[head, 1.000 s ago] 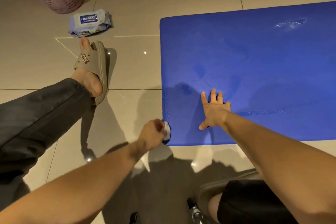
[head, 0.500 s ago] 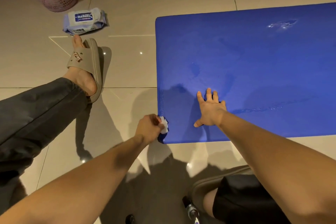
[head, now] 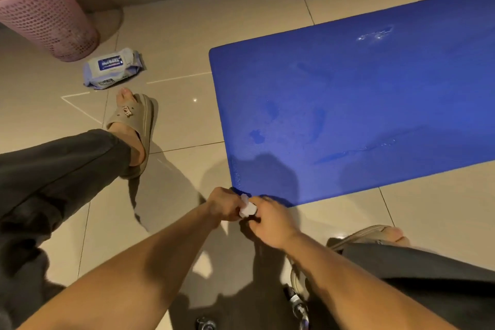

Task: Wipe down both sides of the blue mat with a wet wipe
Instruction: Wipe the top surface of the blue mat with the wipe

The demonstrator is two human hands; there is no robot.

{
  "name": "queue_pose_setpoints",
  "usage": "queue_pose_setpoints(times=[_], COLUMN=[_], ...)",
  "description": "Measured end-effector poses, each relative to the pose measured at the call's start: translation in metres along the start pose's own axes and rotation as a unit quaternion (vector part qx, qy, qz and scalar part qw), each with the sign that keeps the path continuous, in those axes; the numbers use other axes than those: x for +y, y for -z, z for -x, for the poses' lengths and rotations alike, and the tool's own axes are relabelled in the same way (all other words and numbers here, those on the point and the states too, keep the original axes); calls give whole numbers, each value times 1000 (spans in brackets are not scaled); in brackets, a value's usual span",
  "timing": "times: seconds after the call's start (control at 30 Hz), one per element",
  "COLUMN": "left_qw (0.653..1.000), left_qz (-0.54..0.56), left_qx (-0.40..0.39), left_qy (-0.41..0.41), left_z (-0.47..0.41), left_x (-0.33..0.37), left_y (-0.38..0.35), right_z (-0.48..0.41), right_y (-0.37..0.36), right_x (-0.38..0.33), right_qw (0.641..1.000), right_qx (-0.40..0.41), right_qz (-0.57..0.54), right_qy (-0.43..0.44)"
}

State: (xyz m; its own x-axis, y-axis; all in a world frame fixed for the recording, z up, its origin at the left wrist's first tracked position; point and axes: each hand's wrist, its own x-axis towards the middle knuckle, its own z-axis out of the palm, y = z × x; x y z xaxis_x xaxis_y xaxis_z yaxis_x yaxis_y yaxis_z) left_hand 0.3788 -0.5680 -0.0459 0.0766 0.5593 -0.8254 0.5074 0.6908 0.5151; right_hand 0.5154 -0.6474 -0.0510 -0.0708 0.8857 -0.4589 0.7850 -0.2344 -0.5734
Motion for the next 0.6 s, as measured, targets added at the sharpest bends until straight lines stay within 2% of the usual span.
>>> queue_pose_setpoints(times=[0.2, 0.27, 0.33, 0.37, 0.47, 0.6], left_qw=[998, 996, 978, 975, 994, 995], left_qz=[-17, -62, -154, -163, -45, 27], left_qx=[-24, 44, 138, 153, 96, 99], left_qy=[48, 41, 20, 13, 5, -1], left_z=[-11, -18, -24, -24, -19, -11], left_x=[-10, -13, -15, -13, -6, -2], left_y=[16, 17, 15, 12, -6, -13], right_z=[-8, -7, -2, 0, 6, 9], right_y=[-31, -33, -30, -26, -12, 3], right_x=[-21, -22, -15, -9, 17, 39], right_qw=[988, 989, 991, 989, 982, 961], right_qx=[98, 103, 116, 127, 157, 216], right_qz=[-87, -71, -27, -3, 46, 11], right_qy=[-80, -73, -68, -72, -99, -174])
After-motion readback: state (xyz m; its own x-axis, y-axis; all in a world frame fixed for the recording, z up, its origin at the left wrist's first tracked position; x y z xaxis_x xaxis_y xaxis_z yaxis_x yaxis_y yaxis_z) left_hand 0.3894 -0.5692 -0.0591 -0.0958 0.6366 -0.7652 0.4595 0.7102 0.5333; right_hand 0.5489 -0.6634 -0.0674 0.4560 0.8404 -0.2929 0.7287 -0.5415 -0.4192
